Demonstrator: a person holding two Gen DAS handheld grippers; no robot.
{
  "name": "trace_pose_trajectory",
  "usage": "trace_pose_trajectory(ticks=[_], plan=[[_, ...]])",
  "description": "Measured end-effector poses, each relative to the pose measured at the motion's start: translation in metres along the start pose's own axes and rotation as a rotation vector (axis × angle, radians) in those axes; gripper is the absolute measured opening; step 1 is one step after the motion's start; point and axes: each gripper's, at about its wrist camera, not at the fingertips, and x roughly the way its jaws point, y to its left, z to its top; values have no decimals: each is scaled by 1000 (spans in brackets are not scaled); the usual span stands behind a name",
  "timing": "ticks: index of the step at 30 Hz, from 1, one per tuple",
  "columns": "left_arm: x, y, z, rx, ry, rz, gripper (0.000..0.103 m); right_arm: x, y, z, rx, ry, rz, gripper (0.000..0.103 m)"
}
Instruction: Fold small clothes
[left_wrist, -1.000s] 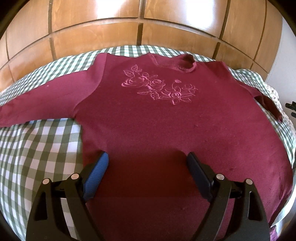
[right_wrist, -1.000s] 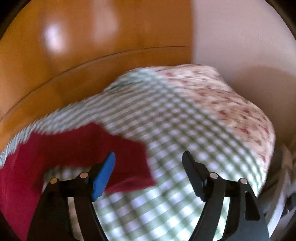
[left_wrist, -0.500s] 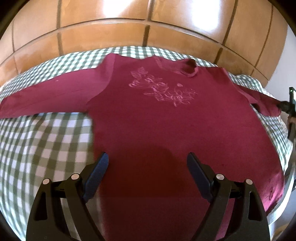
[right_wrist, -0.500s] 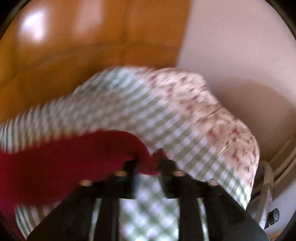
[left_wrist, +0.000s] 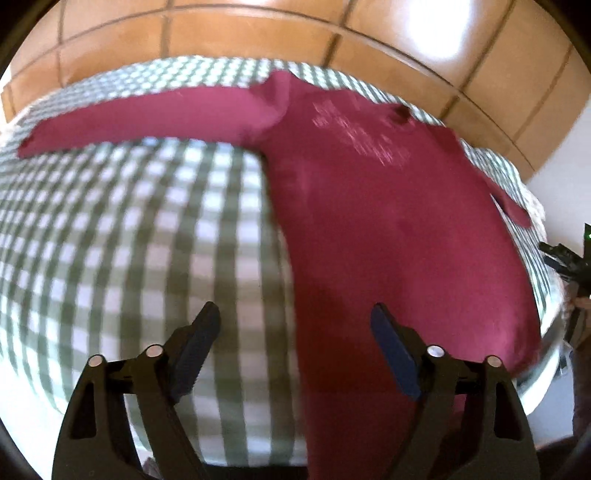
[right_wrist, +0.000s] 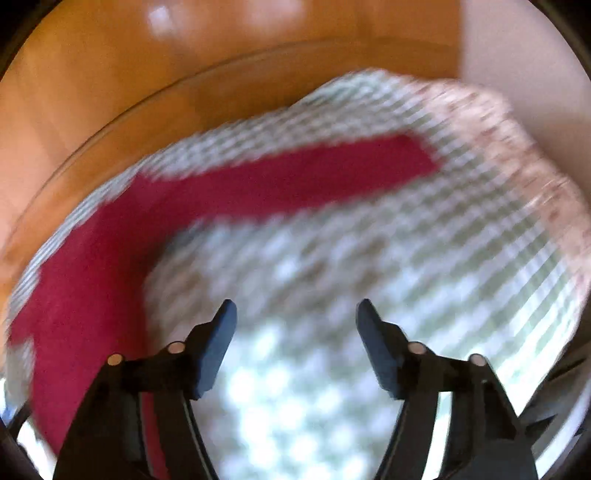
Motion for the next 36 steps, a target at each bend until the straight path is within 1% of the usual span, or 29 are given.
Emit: trace_pose_trajectory(ticks=[3, 4, 7, 8, 9, 10, 11, 12, 13, 15, 16, 18, 19, 21, 22, 23, 24, 25, 26, 27, 28, 29, 30, 32, 34, 36], plan=[[3, -9, -12, 41, 9, -33, 75, -2, 23, -38, -62, 76, 69, 55], [3, -13, -14, 52, 7, -51, 74, -2, 31, -52, -88, 104, 71, 54], [5, -17, -19, 68, -1, -67, 64, 2, 47, -85, -142, 168, 66, 53], [6, -17, -19, 68, -5, -72, 50, 2, 53, -94, -160, 177, 55, 45], [7, -16, -18, 66, -5, -79, 36, 2, 60, -102, -183, 191, 47, 27], [8, -14, -16, 62, 0, -92, 27, 1, 64, -106, -192, 198, 48, 18], [7, -13, -16, 64, 2, -99, 17, -2, 68, -108, -208, 196, 38, 9], [6, -12, -15, 70, -1, -94, 9, -6, 74, -111, -233, 185, 23, 8], [3, -11, -14, 79, -8, -88, 5, -11, 76, -110, -246, 179, 26, 7], [-3, -5, -11, 87, -14, -86, 5, -21, 76, -108, -251, 172, 69, 7], [-7, -1, -11, 90, -20, -73, 4, -26, 77, -111, -260, 179, 89, 7], [-10, 8, -12, 87, -22, -38, 4, -27, 77, -117, -281, 208, 100, 7], [-10, 13, -11, 76, -17, -16, 0, -24, 78, -121, -299, 232, 100, 7], [-10, 21, -10, 61, -15, 23, 0, -17, 82, -130, -330, 270, 96, 7], [-12, 24, -8, 49, -18, 29, 0, -15, 81, -130, -328, 274, 93, 7], [-14, 25, -6, 40, -20, 32, 0, -13, 78, -127, -304, 274, 102, 11], [-17, 26, -2, 31, -27, 32, 1, -13, 70, -122, -251, 275, 128, 19], [-20, 24, 3, 29, -44, 23, 13, -18, 64, -119, -216, 260, 136, 26], [-23, 21, 8, 30, -67, 14, 35, -20, 53, -107, -174, 220, 123, 46], [-26, 16, 13, 29, -97, 7, 50, -23, 47, -99, -144, 186, 112, 56], [-29, 11, 20, 21, -146, -4, 72, -23, 39, -89, -109, 157, 108, 56], [-29, 6, 27, 14, -184, -19, 77, -22, 28, -77, -59, 129, 114, 56], [-26, 0, 34, 16, -199, -33, 77, -18, 15, -62, 5, 98, 116, 56], [-8, -18, 53, 37, -187, -52, 77, -7, -8, -37, 108, 47, 109, 56], [13, -38, 68, 70, -195, -41, 77, 10, -36, -8, 241, -1, 103, 53], [28, -53, 77, 112, -192, -29, 77, 31, -61, 24, 365, -31, 84, 46]])
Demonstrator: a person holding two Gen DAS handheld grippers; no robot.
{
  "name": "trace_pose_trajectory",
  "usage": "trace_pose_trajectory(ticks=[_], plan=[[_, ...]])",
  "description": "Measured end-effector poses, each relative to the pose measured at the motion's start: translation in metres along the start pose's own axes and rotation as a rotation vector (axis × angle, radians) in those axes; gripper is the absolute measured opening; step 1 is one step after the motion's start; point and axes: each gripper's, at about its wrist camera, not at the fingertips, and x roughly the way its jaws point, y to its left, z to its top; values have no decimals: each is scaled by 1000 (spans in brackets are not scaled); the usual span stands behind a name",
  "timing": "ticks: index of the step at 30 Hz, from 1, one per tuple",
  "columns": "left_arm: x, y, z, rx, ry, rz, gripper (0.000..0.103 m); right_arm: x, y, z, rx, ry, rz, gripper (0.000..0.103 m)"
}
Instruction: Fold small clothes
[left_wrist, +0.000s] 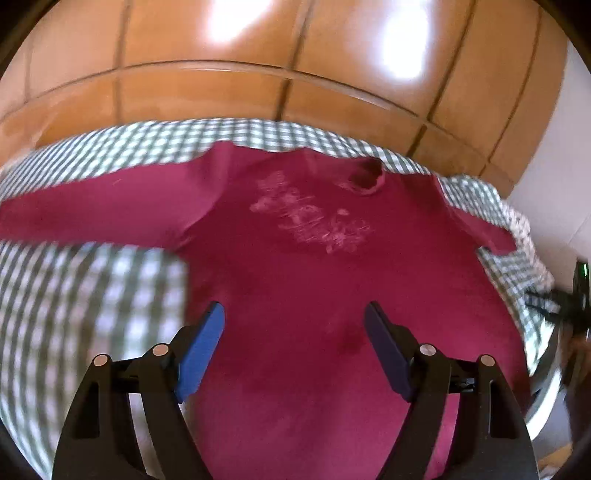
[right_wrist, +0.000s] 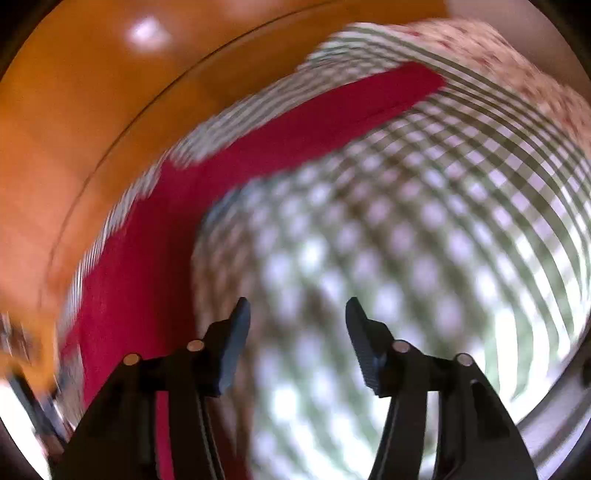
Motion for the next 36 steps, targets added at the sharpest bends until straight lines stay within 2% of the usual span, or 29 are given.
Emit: trace_pose_trajectory(ticks=[3, 5, 10, 13, 14, 15, 19, 22, 25, 29, 32, 36], plan=[[27, -13, 12, 58, 6, 29, 77, 22, -22, 51, 136, -62, -42, 40], [42, -13, 16, 81, 18, 53, 77, 33, -33, 77, 202, -99, -70, 39], [73, 3, 10, 28, 82, 60, 77, 64, -57, 124, 341, -162, -114, 39], [75, 2, 8, 40, 80, 56, 83, 75, -60, 143, 332, -171, -150, 39], [76, 1, 7, 47, 82, 60, 84, 77, -60, 149, 322, -160, -161, 27], [78, -1, 6, 55, 84, 64, 86, 78, -59, 149, 297, -147, -173, 6], [81, -3, 7, 53, 87, 56, 87, 67, -50, 147, 141, -168, -297, 5], [83, -1, 8, 49, 90, 43, 90, 52, -80, 151, 230, -211, -346, 5], [84, -2, 8, 60, 96, 45, 92, 51, -72, 147, 205, -209, -381, 5], [84, -3, 11, 56, 105, 33, 93, 39, -32, 144, 145, -258, -311, 5], [78, -1, 14, 34, 98, 14, 93, 25, 15, 138, 51, -279, -235, 5], [66, 9, 17, -64, 92, -38, 93, 12, 98, 111, -140, -267, -85, 5]])
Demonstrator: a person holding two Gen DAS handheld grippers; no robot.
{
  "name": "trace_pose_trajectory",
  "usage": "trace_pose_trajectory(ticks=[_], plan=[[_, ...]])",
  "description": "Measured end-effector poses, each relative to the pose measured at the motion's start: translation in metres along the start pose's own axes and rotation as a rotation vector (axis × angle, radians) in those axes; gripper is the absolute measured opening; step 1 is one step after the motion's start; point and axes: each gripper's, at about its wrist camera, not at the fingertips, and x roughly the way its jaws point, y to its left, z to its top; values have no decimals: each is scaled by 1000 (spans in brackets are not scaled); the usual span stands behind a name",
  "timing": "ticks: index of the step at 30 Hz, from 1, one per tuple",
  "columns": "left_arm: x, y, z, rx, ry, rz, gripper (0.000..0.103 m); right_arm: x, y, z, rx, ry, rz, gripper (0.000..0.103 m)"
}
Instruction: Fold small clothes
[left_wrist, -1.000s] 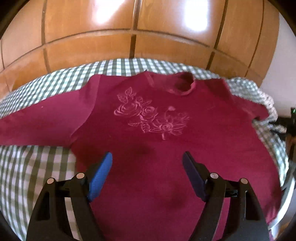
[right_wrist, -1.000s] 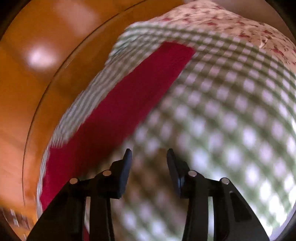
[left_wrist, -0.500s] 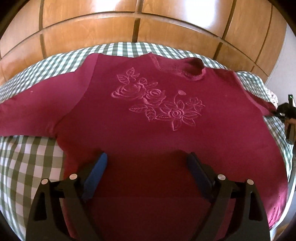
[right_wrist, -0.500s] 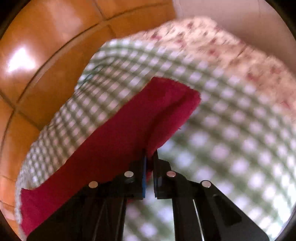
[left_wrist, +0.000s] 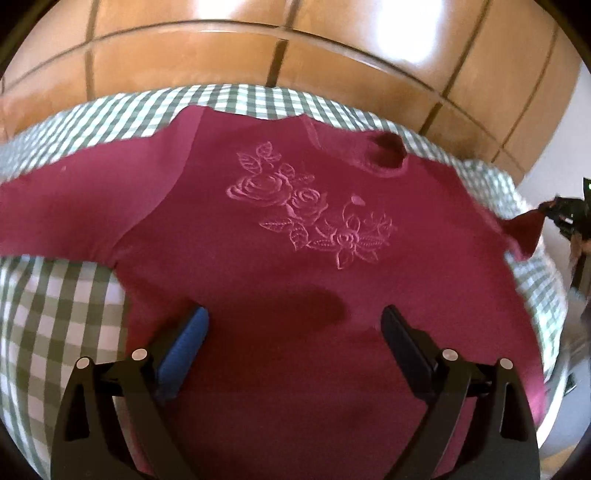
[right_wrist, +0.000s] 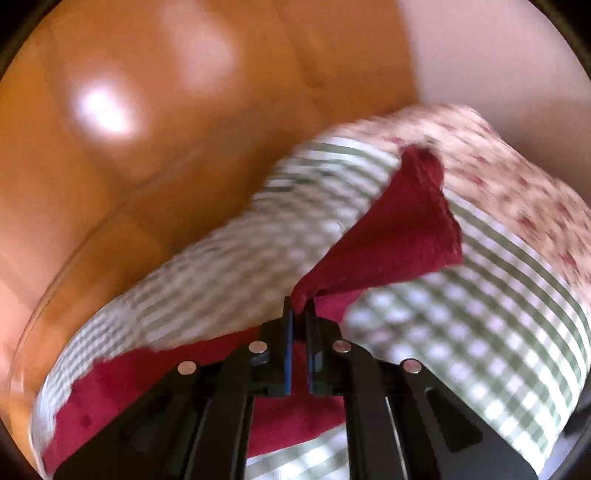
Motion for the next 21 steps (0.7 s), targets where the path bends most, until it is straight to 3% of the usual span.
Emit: trace_pose_trajectory(ticks=[7, 10, 11, 12, 13, 14, 16, 17, 21], plan=[[-19, 15, 7, -77, -40, -19, 94, -6, 165, -66, -228, 101, 356, 5], [-27, 21, 13, -111, -62, -40, 94, 2, 230, -103, -327, 169, 460, 6], [-30, 24, 15, -126, -70, -50, 94, 4, 242, -111, -337, 191, 489, 11], [-32, 27, 17, -146, -71, -66, 94, 5, 255, -120, -344, 213, 531, 29], [-32, 33, 20, -167, -65, -86, 94, 2, 260, -125, -340, 215, 566, 46], [-31, 37, 22, -194, -59, -104, 94, -2, 262, -128, -329, 198, 585, 70], [-29, 50, 27, -266, -50, -123, 92, -12, 255, -132, -319, 166, 590, 71], [-27, 55, 30, -285, -43, -140, 85, -14, 247, -132, -304, 171, 591, 73], [-12, 60, 45, -310, -21, -171, 74, -28, 192, -137, -240, 170, 529, 85]])
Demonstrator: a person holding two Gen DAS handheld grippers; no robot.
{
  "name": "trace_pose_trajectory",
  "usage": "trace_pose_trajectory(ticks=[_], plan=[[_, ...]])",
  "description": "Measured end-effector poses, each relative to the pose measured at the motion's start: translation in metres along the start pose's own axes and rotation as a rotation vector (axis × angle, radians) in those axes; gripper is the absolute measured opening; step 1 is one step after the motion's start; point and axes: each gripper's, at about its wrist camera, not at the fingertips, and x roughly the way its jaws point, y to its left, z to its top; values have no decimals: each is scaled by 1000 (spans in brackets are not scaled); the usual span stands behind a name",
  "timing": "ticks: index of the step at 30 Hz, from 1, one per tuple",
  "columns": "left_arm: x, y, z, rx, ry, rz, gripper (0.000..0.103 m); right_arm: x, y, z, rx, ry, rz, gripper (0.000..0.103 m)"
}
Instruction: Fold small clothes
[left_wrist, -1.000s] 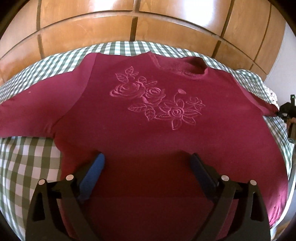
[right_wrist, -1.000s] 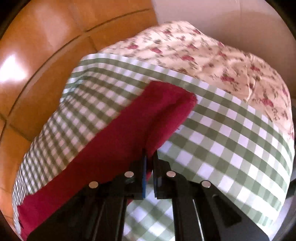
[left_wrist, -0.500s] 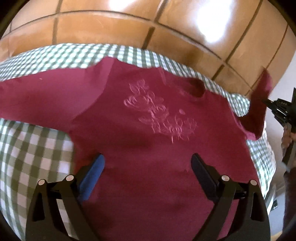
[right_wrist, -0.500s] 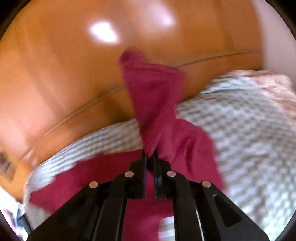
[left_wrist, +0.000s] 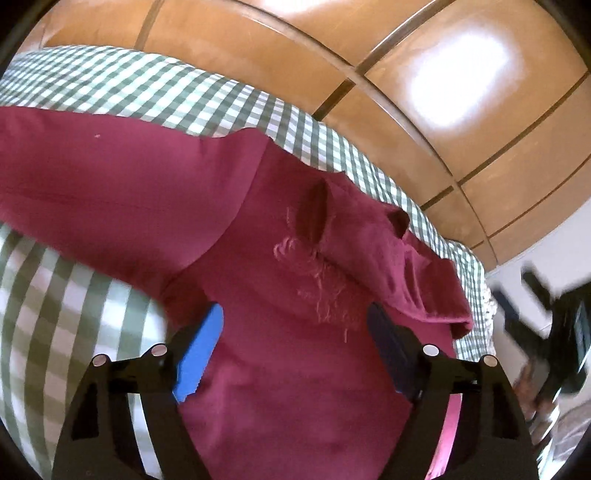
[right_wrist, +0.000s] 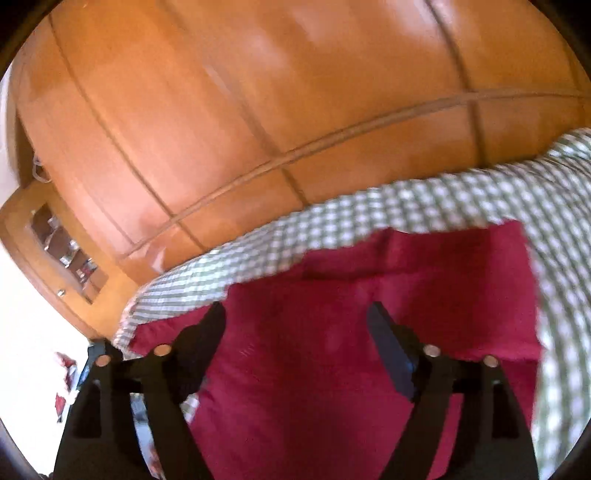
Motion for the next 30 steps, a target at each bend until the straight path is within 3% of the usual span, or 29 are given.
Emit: trace_pose_trajectory(ticks=[6, 10, 12, 15, 20, 22, 24, 27, 30], plan=[[29, -20, 20, 33, -1, -2, 71, -29, -82, -29, 204, 40, -83, 90], [72, -40, 37, 50, 58, 5, 65, -37, -118, -37, 328, 34, -57, 91], [91, -50, 43, 73, 95, 11, 34, -37, -128, -33, 372, 23, -25, 92], [106, -62, 50, 99, 111, 13, 13, -25, -132, -22, 388, 29, 19, 93], [59, -65, 59, 63, -31, -49, 12, -2, -132, -10, 355, 18, 0, 93], [39, -59, 53, 68, -74, -29, 12, 8, -137, -14, 358, 52, -22, 93], [33, -49, 46, 90, -74, 12, 12, 15, -135, -23, 327, 112, -27, 93], [50, -35, 38, 116, -10, 91, 12, 9, -117, -30, 223, 178, -17, 92], [56, -28, 30, 119, 0, 100, 12, -8, -88, -20, 116, 138, -1, 89]])
